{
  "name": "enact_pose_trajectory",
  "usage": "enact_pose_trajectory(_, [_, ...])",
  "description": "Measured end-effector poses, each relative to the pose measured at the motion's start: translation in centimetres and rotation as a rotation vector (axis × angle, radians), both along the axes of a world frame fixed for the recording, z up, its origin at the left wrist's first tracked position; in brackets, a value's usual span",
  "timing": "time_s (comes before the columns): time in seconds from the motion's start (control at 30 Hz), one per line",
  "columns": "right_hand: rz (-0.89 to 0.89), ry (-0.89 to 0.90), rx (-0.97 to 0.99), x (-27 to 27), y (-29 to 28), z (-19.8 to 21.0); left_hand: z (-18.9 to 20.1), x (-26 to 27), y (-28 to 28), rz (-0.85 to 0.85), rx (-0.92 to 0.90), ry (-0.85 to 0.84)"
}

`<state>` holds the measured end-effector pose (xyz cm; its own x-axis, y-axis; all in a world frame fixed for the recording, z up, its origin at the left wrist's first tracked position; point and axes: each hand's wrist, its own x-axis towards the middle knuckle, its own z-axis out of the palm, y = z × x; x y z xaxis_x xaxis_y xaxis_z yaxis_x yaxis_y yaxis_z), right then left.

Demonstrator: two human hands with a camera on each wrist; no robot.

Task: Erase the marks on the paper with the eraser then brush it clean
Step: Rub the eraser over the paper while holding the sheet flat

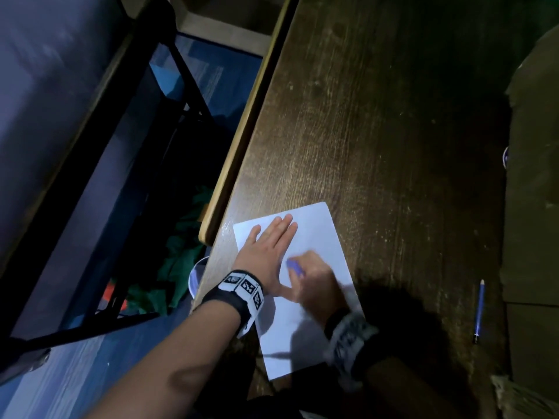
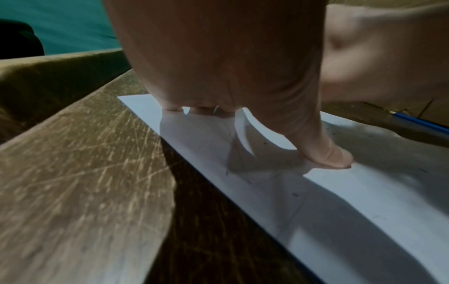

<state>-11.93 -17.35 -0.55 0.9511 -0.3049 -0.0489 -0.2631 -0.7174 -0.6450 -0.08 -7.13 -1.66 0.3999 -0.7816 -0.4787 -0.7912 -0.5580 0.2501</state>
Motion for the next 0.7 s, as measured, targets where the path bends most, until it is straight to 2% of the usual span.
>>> enact_pose_trajectory(0.07, [0.123, 0.080, 0.056, -0.4, -0.4, 1.1, 0.1, 0.0, -0.1, 0.013, -0.015, -0.003])
enact_pose_trajectory(0.1, [0.100, 0.136, 0.020, 1.0, -1.7, 1.1, 0.1, 0.1, -0.1, 0.009, -0.011, 0.001])
enact_pose_trajectory(0.17, [-0.082, 0.109, -0.074, 3.7, -5.0, 0.2, -0.1, 0.1, -0.1, -0.012, 0.011, 0.008])
enact_pose_trajectory(0.23, [-0.196, -0.030, -0.068, 3.9, -5.2, -0.8, -0.3, 0.0, -0.1, -0.016, 0.014, 0.013])
enact_pose_trajectory(0.33, [0.003, 0.025, 0.007, -0.4, 0.3, 0.4, -0.2, -0.2, 0.1, 0.000, -0.013, -0.012])
enact_pose_trajectory(0.4, [0.076, 0.068, 0.005, -0.4, -0.5, 1.0, -0.1, -0.1, 0.0, 0.004, -0.013, -0.022])
enact_pose_trajectory(0.53, [-0.193, -0.077, -0.079, 4.0, -5.4, -0.6, -0.5, 0.0, -0.1, -0.016, 0.016, 0.009])
enact_pose_trajectory(0.6, [-0.126, -0.100, -0.035, 2.2, -2.6, -0.8, -0.5, -0.2, 0.0, -0.007, 0.002, 0.012])
enact_pose_trajectory(0.67, [0.055, -0.029, 0.006, -0.8, 0.5, 0.1, -0.3, -0.2, 0.0, 0.012, -0.021, -0.014])
enact_pose_trajectory(0.7, [0.101, 0.011, 0.034, -0.7, 0.0, 0.5, -0.1, -0.1, 0.0, 0.017, -0.024, -0.017])
